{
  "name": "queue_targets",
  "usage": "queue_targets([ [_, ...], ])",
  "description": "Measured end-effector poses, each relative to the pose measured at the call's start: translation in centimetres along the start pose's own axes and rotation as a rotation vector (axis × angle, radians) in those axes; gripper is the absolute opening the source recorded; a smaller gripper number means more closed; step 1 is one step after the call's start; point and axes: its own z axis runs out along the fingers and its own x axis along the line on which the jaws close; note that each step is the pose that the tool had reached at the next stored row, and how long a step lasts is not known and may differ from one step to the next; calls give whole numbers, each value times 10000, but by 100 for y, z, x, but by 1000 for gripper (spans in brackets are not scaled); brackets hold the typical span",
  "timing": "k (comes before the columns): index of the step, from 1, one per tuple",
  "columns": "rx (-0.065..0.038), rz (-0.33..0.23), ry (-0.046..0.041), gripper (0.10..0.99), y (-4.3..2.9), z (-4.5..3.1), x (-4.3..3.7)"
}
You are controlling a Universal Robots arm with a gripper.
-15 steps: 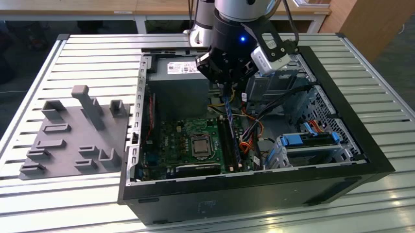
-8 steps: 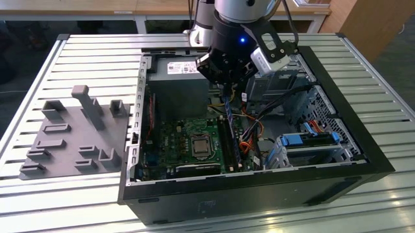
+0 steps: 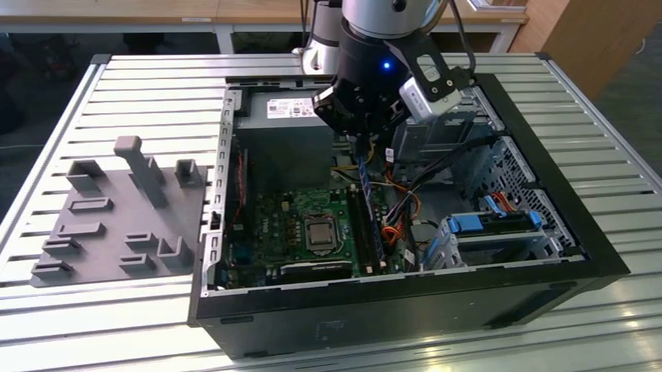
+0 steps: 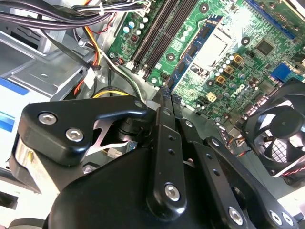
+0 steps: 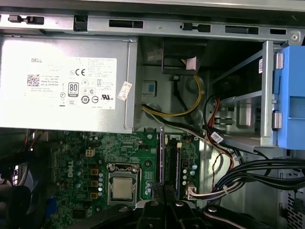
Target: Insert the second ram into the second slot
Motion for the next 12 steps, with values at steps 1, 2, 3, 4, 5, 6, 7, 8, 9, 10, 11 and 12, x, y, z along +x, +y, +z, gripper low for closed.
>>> queue_targets([
  [1, 0, 0, 0, 122, 0, 15, 0],
  [2, 0, 0, 1, 122, -1, 31, 0],
  [3, 0, 0, 2, 122, -1, 33, 0],
  [4, 0, 0, 2, 122, -1, 35, 0],
  [5, 0, 0, 2, 122, -1, 37, 0],
  [6, -1, 0, 2, 122, -1, 39, 0],
  [7, -1, 0, 3, 122, -1, 41, 0],
  [8, -1, 0, 3, 122, -1, 43, 0],
  [9, 0, 0, 3, 122, -1, 45, 0],
  [10, 0, 0, 4, 122, -1, 46, 0],
  [11, 1, 0, 4, 122, -1, 47, 0],
  [12, 0, 0, 4, 122, -1, 49, 1],
])
